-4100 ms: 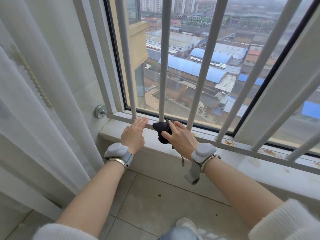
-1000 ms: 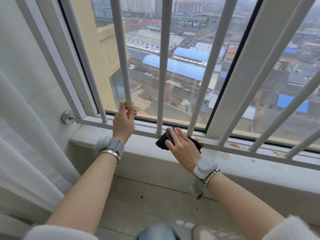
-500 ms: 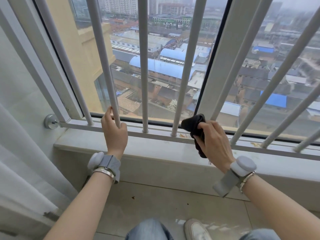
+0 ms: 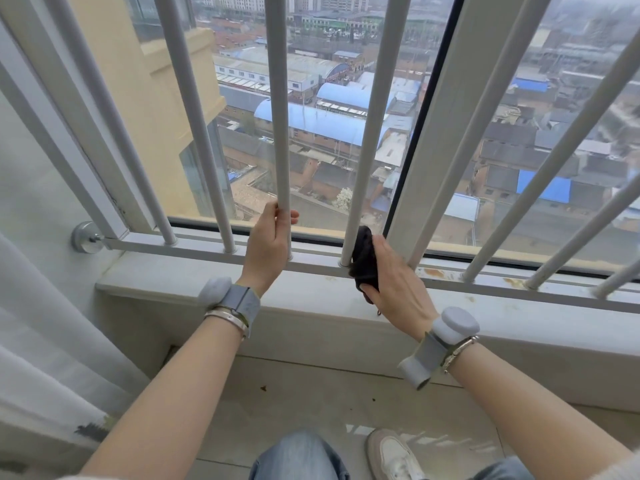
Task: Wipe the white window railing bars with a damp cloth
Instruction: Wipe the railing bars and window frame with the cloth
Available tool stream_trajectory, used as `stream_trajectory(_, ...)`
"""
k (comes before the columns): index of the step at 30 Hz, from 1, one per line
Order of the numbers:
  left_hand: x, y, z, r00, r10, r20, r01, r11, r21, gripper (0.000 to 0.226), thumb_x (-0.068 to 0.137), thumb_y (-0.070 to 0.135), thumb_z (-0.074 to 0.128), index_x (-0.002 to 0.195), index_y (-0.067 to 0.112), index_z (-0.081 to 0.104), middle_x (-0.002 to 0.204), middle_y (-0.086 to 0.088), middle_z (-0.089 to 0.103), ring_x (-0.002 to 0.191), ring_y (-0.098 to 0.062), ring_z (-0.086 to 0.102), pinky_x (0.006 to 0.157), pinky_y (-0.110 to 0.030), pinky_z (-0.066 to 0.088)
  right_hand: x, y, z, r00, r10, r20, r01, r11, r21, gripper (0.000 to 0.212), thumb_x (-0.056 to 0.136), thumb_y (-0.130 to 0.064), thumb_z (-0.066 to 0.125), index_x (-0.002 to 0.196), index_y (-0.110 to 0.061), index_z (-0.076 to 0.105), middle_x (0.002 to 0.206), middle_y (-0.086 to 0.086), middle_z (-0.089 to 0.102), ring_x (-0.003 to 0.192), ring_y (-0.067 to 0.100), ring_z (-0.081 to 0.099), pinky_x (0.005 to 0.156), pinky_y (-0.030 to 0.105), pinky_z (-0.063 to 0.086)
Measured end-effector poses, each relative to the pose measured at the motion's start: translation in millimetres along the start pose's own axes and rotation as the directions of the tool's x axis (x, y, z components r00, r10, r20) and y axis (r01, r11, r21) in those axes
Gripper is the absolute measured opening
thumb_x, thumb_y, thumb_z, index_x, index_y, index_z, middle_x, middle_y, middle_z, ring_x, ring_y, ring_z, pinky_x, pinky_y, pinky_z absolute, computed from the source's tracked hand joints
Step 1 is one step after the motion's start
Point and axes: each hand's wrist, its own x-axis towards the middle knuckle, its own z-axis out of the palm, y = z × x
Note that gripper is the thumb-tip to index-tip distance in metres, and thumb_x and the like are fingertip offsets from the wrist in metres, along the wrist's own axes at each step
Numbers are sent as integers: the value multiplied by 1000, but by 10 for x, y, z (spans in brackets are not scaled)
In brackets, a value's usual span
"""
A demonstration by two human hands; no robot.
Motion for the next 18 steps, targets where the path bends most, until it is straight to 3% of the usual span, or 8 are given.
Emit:
stream_trajectory(4, 36, -62, -42, 997, 75, 20, -76, 996, 43, 19, 100, 23, 31, 106, 16, 47, 87, 9, 57, 89, -16, 60, 81, -20, 46, 103, -46, 52, 997, -69, -18, 67, 996, -55, 86, 80, -20, 72, 148, -15, 20, 152, 7, 27, 120, 30, 48, 85, 42, 50)
stream_trajectory(7, 44, -86, -31, 996, 89, 14, -89, 995, 54, 17, 100, 21, 32, 104, 15, 47, 85, 10, 56, 86, -12, 60, 82, -26, 47, 250, -115, 129, 999, -34, 4, 35, 991, -127, 65, 77, -24, 74, 133, -6, 44, 121, 10, 56, 94, 31, 59, 65, 40, 51)
stream_trajectory(10, 33, -89, -38, 996, 88, 13, -89, 994, 60, 16, 100, 20, 32, 104, 15, 47, 85, 11, 56, 85, -12, 59, 82, -27, 48, 252, -61, 95, 992, -123, 8, 122, 969, -215, 61, 66, -28, 83, 117, -3, 58, 93, 10, 64, 70, 28, 62, 49, 33, 47)
stream_trajectory(12, 30, -87, -45, 996, 82, 24, -83, 995, 56, 16, 100, 21, 33, 104, 15, 48, 86, 12, 56, 85, -13, 59, 82, -26, 48, 147, 44, 29, 986, -166, -30, 146, 927, -347, 61, 62, -26, 86, 113, -3, 62, 88, 9, 64, 62, 24, 61, 41, 27, 43)
stream_trajectory(15, 34, -84, -46, 997, 71, 25, -72, 996, 48, 16, 100, 21, 33, 103, 14, 47, 85, 12, 55, 85, -13, 59, 82, -26, 48, -58, 199, -43, 961, -265, -76, 192, 839, -509, 56, 63, -2, 80, 116, -2, 63, 106, 18, 66, 73, 26, 66, 52, 30, 51)
stream_trajectory(18, 23, -75, -15, 998, 69, 2, -69, 996, 57, 18, 100, 21, 33, 104, 12, 48, 85, 9, 55, 84, -13, 58, 80, -26, 47, -112, 131, 30, 939, -271, -211, 144, 869, -473, 58, 61, 12, 74, 116, 2, 62, 111, 27, 63, 85, 33, 68, 64, 35, 56)
